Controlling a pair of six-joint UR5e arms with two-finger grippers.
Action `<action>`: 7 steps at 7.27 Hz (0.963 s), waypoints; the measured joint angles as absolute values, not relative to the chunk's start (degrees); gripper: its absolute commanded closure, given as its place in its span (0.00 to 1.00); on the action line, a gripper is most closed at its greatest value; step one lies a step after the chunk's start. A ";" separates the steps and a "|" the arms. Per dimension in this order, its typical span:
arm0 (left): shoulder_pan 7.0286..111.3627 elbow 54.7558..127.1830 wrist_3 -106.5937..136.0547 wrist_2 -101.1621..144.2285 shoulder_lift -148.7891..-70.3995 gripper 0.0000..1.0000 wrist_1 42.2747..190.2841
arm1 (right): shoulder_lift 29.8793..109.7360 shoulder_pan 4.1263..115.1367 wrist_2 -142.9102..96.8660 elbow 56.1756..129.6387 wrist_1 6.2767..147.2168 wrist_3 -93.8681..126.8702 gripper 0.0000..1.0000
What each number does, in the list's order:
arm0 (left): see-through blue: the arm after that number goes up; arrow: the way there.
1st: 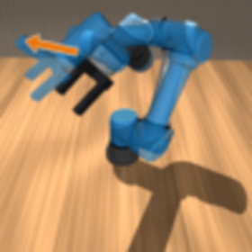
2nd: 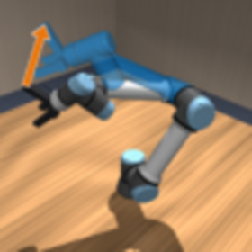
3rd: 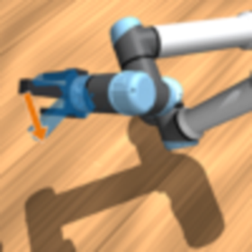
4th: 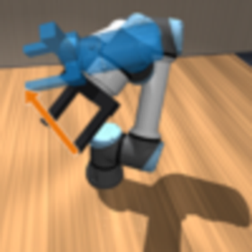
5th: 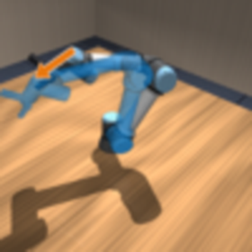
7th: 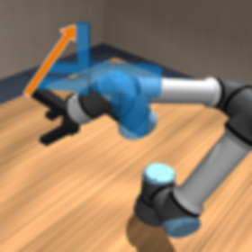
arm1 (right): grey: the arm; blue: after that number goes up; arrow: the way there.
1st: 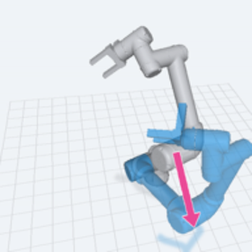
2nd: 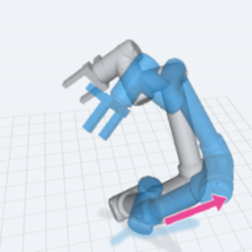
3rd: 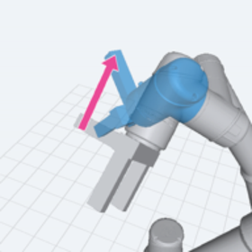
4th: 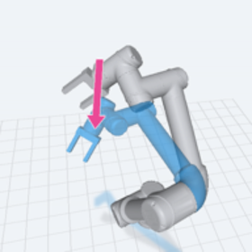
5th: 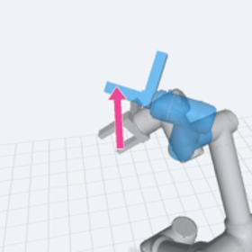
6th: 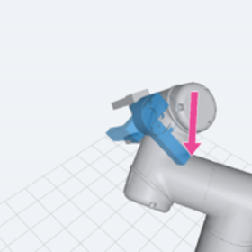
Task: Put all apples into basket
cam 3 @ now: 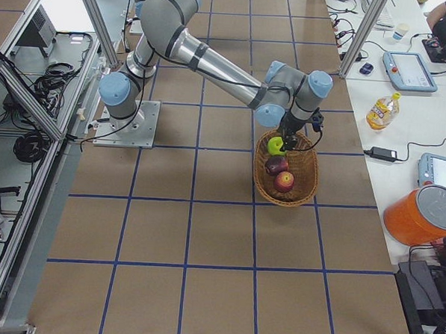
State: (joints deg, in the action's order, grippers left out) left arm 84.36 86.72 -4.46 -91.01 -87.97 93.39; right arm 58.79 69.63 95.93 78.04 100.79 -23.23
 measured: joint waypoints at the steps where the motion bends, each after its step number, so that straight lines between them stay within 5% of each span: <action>1: 84.37 86.71 -4.26 -90.91 -88.12 0.00 93.35 | 61.20 69.84 95.78 78.04 98.27 -23.21 0.00; 7: 84.46 85.90 -3.72 -87.43 -89.26 0.00 93.42 | 80.96 80.95 91.86 78.67 81.19 -16.95 0.00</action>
